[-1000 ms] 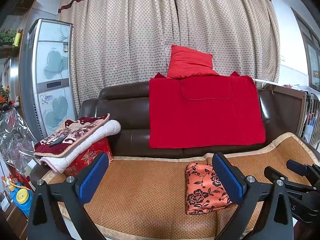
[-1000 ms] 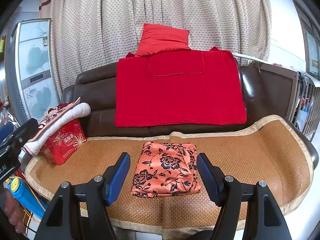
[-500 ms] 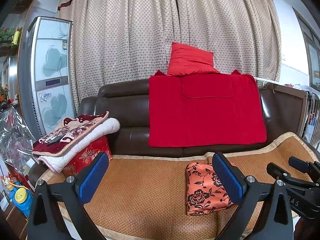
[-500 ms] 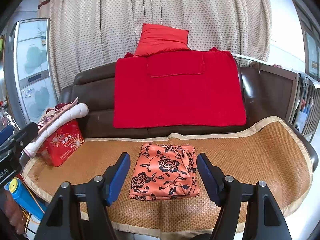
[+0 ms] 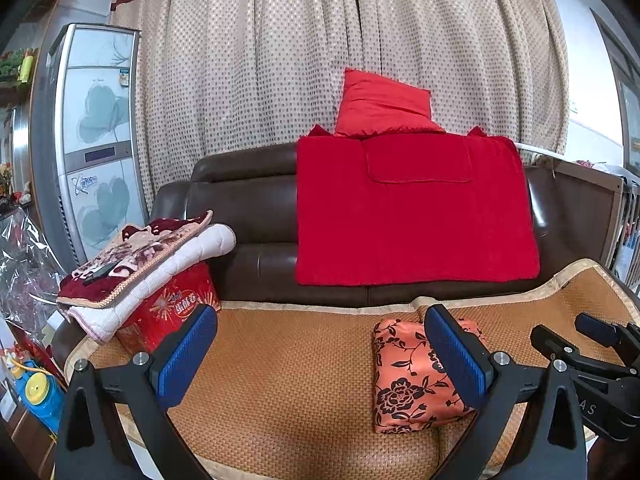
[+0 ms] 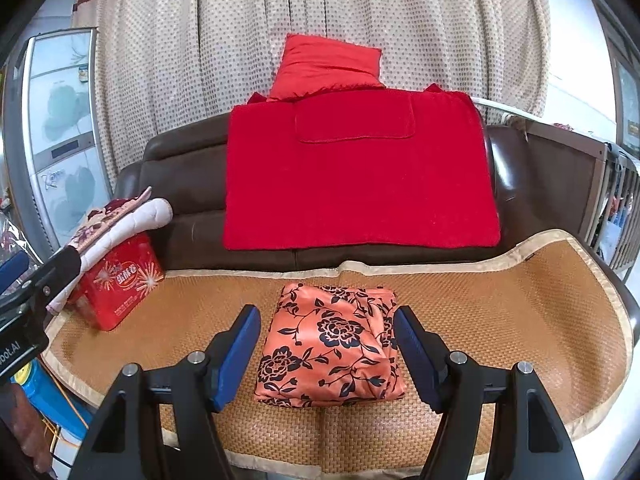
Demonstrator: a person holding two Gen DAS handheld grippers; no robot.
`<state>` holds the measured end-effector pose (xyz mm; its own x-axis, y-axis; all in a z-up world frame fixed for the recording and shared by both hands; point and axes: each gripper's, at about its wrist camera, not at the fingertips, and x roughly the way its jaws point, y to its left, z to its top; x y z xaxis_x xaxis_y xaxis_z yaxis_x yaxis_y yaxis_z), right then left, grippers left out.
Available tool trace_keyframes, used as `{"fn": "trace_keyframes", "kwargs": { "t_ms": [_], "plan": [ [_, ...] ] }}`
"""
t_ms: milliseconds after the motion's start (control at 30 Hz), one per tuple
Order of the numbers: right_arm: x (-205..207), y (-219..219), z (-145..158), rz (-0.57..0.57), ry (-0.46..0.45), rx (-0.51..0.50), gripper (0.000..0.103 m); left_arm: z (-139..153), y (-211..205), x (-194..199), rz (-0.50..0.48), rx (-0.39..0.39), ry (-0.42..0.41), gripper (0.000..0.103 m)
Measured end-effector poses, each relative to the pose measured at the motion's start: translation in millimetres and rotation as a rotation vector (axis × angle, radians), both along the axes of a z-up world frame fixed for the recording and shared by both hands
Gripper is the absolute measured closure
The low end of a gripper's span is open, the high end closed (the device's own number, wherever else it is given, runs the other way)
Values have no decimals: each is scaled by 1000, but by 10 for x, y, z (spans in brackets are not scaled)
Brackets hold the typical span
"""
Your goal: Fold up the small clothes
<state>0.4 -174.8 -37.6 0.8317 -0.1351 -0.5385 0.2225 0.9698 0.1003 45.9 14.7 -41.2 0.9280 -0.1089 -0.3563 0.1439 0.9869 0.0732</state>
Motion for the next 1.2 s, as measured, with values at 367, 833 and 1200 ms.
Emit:
{"fn": "trace_keyframes", "kwargs": {
  "t_ms": [367, 833, 1200],
  "plan": [
    [-74, 3, 25, -20, -3, -2, 30, 43, -4, -103, -17, -7, -16, 0],
    [-183, 10, 121, -26, -23, -16, 30, 113, 35, -149, -22, -22, -35, 0],
    [215, -161, -92, -42, 36, -8, 30, -91, -55, 314, -12, -20, 16, 0]
  ]
}}
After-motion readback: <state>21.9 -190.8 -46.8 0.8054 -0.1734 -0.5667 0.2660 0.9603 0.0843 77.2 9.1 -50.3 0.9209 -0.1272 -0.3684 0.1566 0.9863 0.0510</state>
